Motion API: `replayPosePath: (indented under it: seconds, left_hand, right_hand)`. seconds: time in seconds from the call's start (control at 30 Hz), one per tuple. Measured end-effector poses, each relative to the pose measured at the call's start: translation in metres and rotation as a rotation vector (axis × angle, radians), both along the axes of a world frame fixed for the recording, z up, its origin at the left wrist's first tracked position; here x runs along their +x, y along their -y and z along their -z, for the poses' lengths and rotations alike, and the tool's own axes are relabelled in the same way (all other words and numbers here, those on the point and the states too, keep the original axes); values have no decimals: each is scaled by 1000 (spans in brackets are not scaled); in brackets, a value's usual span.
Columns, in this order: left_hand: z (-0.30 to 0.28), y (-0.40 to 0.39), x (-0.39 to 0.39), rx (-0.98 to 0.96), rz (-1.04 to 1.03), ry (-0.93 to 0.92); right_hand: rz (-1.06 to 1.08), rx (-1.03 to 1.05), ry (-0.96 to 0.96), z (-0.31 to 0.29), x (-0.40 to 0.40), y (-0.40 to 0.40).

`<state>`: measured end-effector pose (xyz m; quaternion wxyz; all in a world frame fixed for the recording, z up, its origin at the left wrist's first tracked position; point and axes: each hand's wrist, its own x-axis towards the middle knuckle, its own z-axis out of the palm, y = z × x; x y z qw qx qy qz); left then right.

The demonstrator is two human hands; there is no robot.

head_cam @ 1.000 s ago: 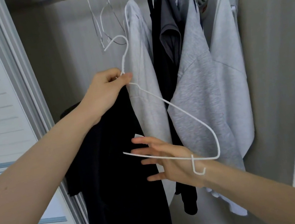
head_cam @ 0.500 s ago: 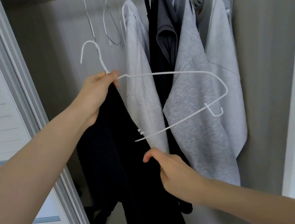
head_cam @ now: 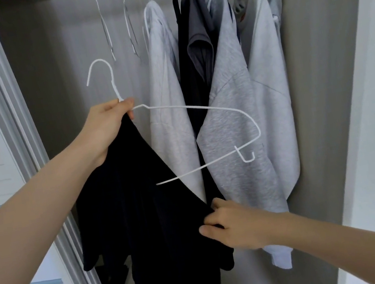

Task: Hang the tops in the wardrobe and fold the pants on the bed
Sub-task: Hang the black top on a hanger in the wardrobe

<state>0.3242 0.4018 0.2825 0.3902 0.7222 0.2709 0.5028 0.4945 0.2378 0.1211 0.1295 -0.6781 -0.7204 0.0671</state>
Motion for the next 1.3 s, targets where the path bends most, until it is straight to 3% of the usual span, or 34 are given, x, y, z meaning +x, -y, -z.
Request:
replayPosePath:
  seconds: [0.17, 0.33, 0.43, 0.57, 0.67, 0.77, 0.87, 1.03, 1.17, 1.3]
  left_hand:
    - [16, -19, -19, 119, -98, -121]
    - [34, -27, -20, 309, -174, -257]
    - [41, -17, -9, 357, -193, -353]
    - [46, 8, 11, 477, -42, -382]
    - [41, 9, 4, 536, 87, -404]
    - [39, -17, -21, 544, 119, -387]
    - [42, -35, -40, 534, 88, -417]
    - [49, -46, -46, 531, -39, -368]
    - [50, -57, -57, 460, -93, -227]
    - [43, -62, -59, 472, -65, -193]
  right_hand:
    - [14, 195, 42, -28, 37, 19]
    - [50, 261, -133, -56, 59, 26]
    - [50, 291, -326, -72, 49, 26]
    - [111, 415, -467, -80, 24, 14]
    - [197, 526, -808, -82, 17, 14]
    - [193, 604, -935, -93, 25, 27]
    - [166, 632, -884, -103, 33, 37]
    - [105, 568, -527, -111, 33, 39]
    - [286, 438, -324, -117, 38, 37]
    - [173, 426, -559, -129, 24, 35]
